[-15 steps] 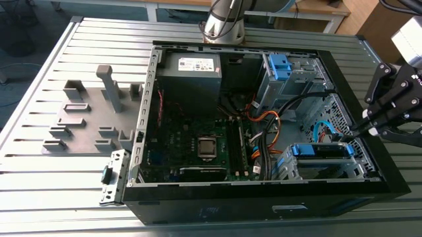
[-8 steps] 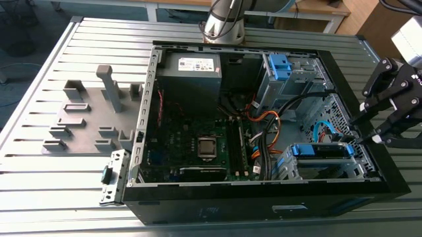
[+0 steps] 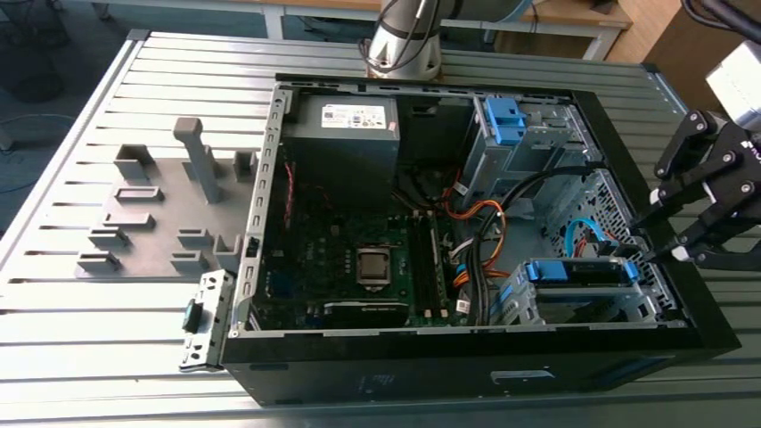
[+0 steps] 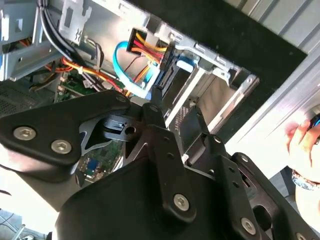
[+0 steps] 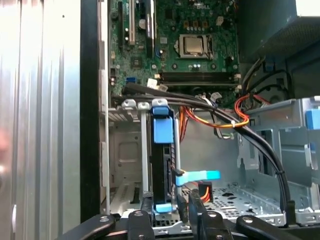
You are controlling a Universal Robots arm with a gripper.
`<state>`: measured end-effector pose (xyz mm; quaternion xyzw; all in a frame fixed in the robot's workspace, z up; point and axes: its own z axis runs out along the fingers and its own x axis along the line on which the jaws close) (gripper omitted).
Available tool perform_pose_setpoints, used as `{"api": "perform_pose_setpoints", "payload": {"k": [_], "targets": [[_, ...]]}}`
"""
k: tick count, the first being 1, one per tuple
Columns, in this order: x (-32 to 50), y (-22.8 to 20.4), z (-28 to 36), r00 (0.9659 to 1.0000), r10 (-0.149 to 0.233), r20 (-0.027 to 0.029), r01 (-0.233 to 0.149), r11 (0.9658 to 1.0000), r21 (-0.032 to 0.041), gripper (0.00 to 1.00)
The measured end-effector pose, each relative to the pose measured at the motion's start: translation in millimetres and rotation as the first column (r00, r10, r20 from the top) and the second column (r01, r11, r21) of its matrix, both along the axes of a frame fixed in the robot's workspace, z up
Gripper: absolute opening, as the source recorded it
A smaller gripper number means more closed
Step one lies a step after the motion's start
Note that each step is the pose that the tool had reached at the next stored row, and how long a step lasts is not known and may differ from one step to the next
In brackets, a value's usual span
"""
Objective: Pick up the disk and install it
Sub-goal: 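Insert the first disk wire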
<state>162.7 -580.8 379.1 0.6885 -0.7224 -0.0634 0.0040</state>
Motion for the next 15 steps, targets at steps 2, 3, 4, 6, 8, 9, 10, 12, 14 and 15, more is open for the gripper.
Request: {"api": "perform_pose_setpoints", "payload": {"k": [2,3,4,6,8,9,10,12,14,15], "targets": [[4.7,3.8,-3.6,1.0000,0.000,-0.0006,0.000,1.0000,0.0000,0.41],[6.0,6.1,-5.5,1.0000,0.000,-0.0007,0.000,1.0000,0.0002,0.41],[6.8,8.4,-7.3,1.0000,0.000,-0.0006,0.000,1.0000,0.0002,0.41],[7.5,13.5,-11.0,1.0000,0.000,-0.0006,0.000,1.0000,0.0002,0.41],[7.5,17.1,-14.6,1.0000,0.002,-0.0006,-0.002,1.0000,0.0002,0.41],[7.6,17.5,-16.5,1.0000,0.005,-0.0006,-0.005,1.0000,0.0002,0.41],[8.1,17.6,-18.6,0.9999,0.012,-0.0006,-0.012,0.9999,0.0001,0.41],[9.4,17.6,-21.9,0.9997,0.024,-0.0007,-0.024,0.9997,-0.0023,0.41],[11.3,17.7,-25.6,0.9995,0.031,-0.0007,-0.031,0.9995,-0.0050,0.41],[12.6,18.3,-27.4,0.9995,0.031,-0.0008,-0.031,0.9995,-0.0060,0.41]]}}
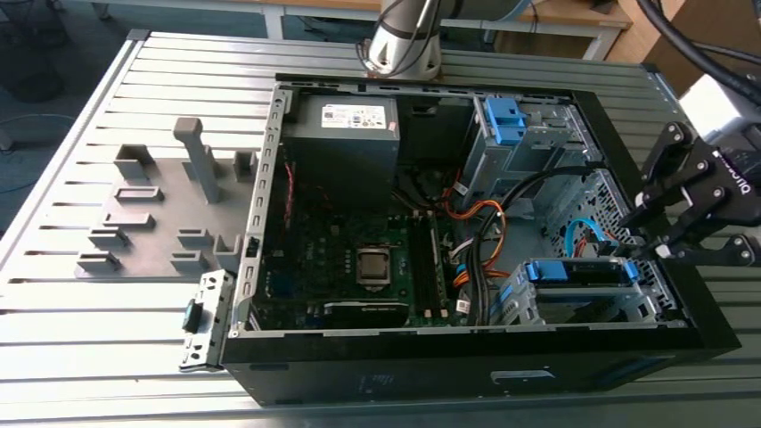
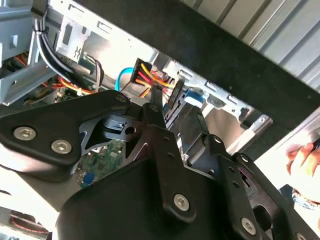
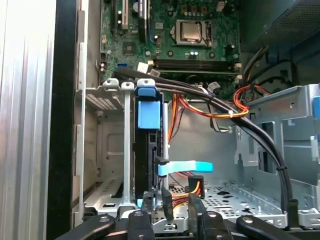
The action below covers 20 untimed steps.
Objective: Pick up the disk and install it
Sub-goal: 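Insert the first disk wire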
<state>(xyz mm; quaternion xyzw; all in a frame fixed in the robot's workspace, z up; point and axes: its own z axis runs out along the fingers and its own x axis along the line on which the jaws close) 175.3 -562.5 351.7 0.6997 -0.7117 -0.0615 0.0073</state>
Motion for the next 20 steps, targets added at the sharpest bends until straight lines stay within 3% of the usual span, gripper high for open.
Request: {"api": "perform_pose_setpoints", "payload": {"k": [7,8,15,18,20], "targets": [[4.7,4.2,-12.7,1.0000,0.001,0.0001,-0.001,1.0000,-0.0019,0.41],[4.7,4.2,-14.1,1.0000,0.001,0.0001,-0.001,1.0000,-0.0051,0.41],[4.7,4.2,-14.3,1.0000,0.001,0.0000,-0.001,1.0000,-0.0065,0.41],[4.7,4.2,-14.3,1.0000,0.001,0.0000,-0.001,1.0000,-0.0067,0.34],[4.7,4.2,-14.3,1.0000,0.001,0.0000,-0.001,1.0000,-0.0067,0.22]]}}
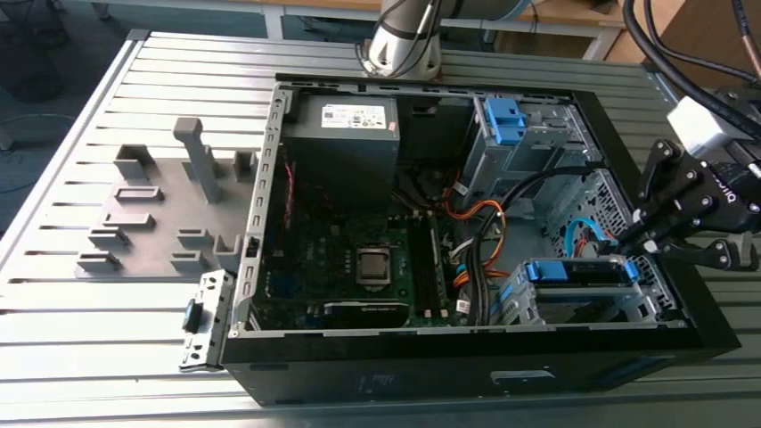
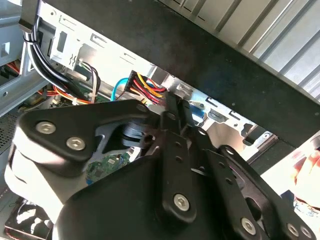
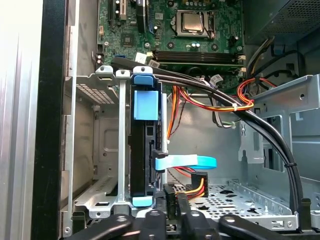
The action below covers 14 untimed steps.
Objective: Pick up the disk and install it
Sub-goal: 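Insert the first disk wire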
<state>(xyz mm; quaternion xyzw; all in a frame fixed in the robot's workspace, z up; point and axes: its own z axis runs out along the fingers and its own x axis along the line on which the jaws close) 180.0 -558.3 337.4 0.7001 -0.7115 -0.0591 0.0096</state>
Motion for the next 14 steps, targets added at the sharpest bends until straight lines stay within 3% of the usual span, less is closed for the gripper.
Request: {"api": "perform_pose_setpoints", "payload": {"k": [2,10,14], "targets": [[0.0,0.0,0.0,1.0000,0.000,0.0000,0.000,1.0000,-0.0001,0.16],[-0.7,0.1,0.0,1.0000,0.000,0.0002,0.000,1.0000,-0.0003,0.16],[-12.6,0.0,-0.4,1.0000,0.000,0.0016,0.000,1.0000,-0.0002,0.16]]}}
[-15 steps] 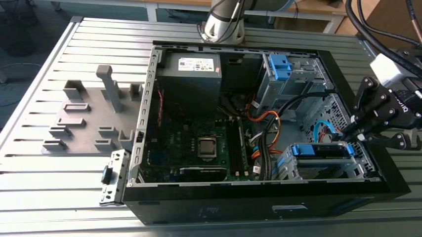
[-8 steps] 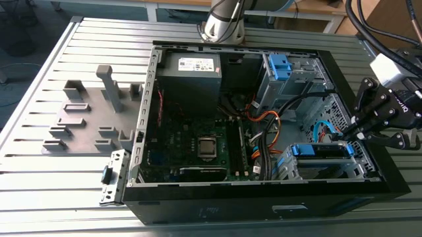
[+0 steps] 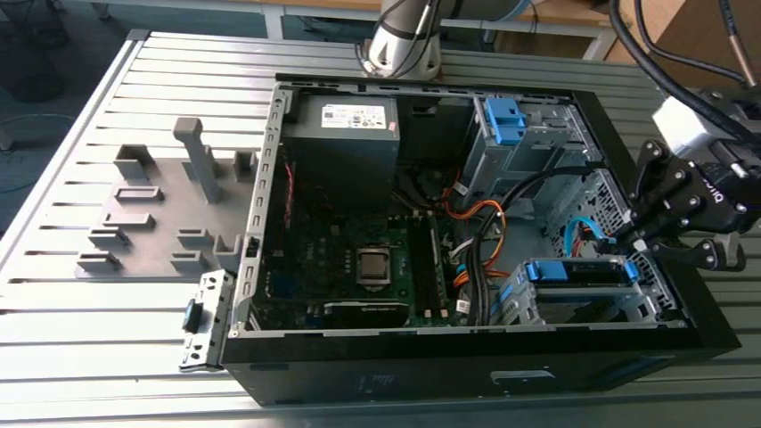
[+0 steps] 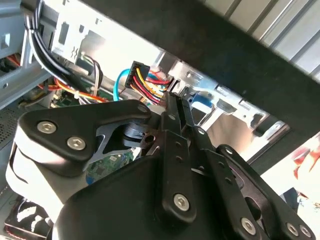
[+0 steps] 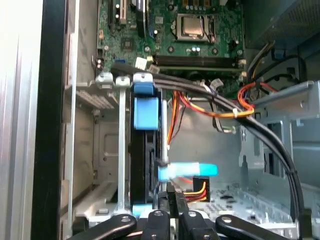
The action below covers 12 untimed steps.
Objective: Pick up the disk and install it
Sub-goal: 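Insert the first disk wire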
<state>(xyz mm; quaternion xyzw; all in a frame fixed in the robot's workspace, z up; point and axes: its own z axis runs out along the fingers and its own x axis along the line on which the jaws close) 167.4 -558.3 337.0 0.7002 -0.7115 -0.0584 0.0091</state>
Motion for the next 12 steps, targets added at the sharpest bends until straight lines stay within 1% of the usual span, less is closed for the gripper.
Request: {"api": "perform_pose_setpoints", "payload": {"k": [4,9,12], "targets": [[-3.5,-2.0,-0.1,1.0000,0.000,0.0001,0.000,1.0000,-0.0019,0.16],[-4.9,-7.3,-0.5,1.0000,0.001,0.0000,-0.001,1.0000,-0.0058,0.16],[-5.0,-9.5,-0.7,1.0000,0.001,0.0000,-0.001,1.0000,-0.0098,0.16]]}}
